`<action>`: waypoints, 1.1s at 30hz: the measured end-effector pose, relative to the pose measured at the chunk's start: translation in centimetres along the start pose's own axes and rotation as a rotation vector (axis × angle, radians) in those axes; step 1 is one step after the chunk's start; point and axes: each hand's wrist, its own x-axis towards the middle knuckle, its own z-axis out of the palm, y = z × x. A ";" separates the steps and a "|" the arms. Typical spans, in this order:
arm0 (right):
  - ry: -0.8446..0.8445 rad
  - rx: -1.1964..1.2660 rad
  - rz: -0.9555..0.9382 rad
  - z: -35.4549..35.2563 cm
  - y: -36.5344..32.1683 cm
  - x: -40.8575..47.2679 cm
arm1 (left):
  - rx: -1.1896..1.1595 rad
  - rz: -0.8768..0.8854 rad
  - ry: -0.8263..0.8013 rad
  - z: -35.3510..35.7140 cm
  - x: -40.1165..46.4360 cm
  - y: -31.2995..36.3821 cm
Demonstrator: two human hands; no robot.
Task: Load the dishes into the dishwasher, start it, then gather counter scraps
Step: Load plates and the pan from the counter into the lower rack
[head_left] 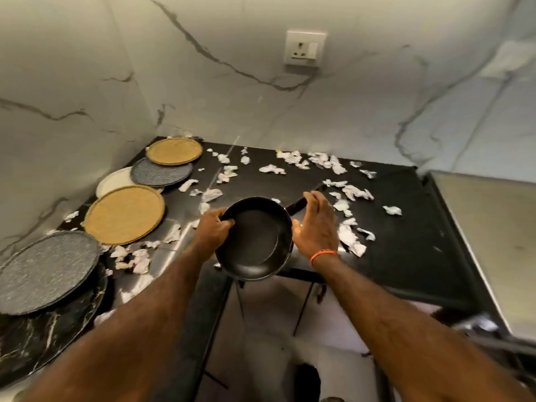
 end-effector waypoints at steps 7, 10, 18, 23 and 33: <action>-0.308 -0.355 0.085 -7.4 7.6 -5.5 | 0.023 0.176 -0.361 8.5 -2.4 4.1; -0.370 -0.338 0.217 -11.2 10.8 -8.7 | 0.069 0.228 -0.529 13.3 -4.0 6.5; -0.045 -0.278 0.548 -20.0 19.4 -17.8 | 0.267 0.417 -0.732 28.7 -10.0 12.1; -0.232 -0.299 0.671 -26.9 25.2 -24.8 | 0.278 0.561 -0.954 38.7 -16.7 15.3; -0.010 -0.012 1.294 -33.2 31.3 -40.3 | 0.425 0.557 -0.940 55.6 -30.8 17.5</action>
